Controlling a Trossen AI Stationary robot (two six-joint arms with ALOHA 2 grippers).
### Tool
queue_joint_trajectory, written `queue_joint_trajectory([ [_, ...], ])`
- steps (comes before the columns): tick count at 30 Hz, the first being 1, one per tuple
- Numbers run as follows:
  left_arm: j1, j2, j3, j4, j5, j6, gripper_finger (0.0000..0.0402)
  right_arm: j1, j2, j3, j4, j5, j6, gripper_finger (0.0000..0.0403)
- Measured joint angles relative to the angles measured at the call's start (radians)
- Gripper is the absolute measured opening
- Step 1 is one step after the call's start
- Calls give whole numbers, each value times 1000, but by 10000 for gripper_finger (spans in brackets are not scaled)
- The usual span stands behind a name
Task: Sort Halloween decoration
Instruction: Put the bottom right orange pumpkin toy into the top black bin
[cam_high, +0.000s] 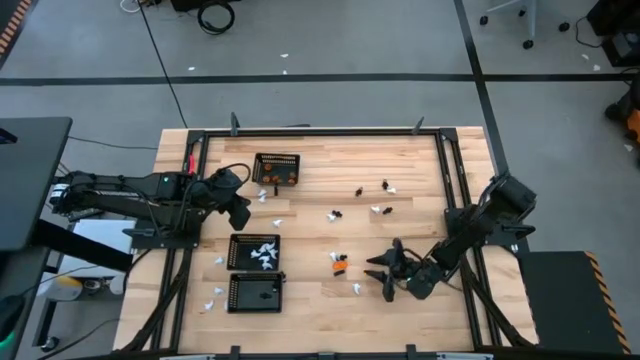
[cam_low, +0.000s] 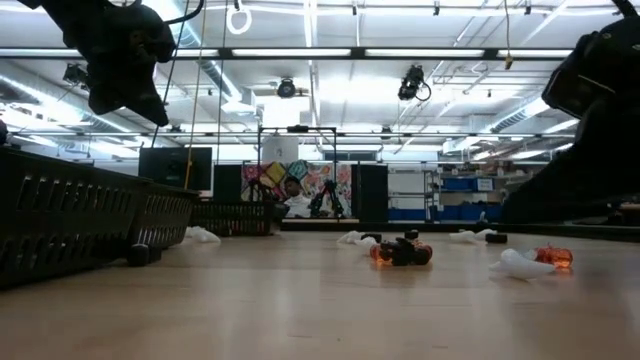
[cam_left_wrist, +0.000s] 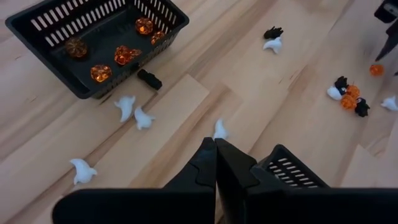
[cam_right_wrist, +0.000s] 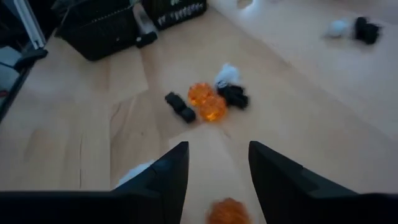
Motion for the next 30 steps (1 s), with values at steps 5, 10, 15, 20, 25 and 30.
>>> queue_joint_trajectory([
  [5, 0, 0, 0, -10, 15, 14, 9, -6, 126, 77, -1, 5, 6, 163],
  [10, 0, 0, 0, -35, 40, 17, 9, 2, 158, 84, 25, 27, 66, 162],
  [15, 0, 0, 0, -53, 41, 21, 9, 2, 112, 83, 49, 34, 7, 162],
  [20, 0, 0, 0, -51, 42, 40, 9, 3, 102, 82, 45, 16, -14, 162],
  [25, 0, 0, 0, -55, 66, 40, 9, 48, 99, 82, 48, -66, 41, 162],
  [30, 0, 0, 0, -57, 67, 46, 9, 121, 99, 83, 12, 85, 99, 162],
])
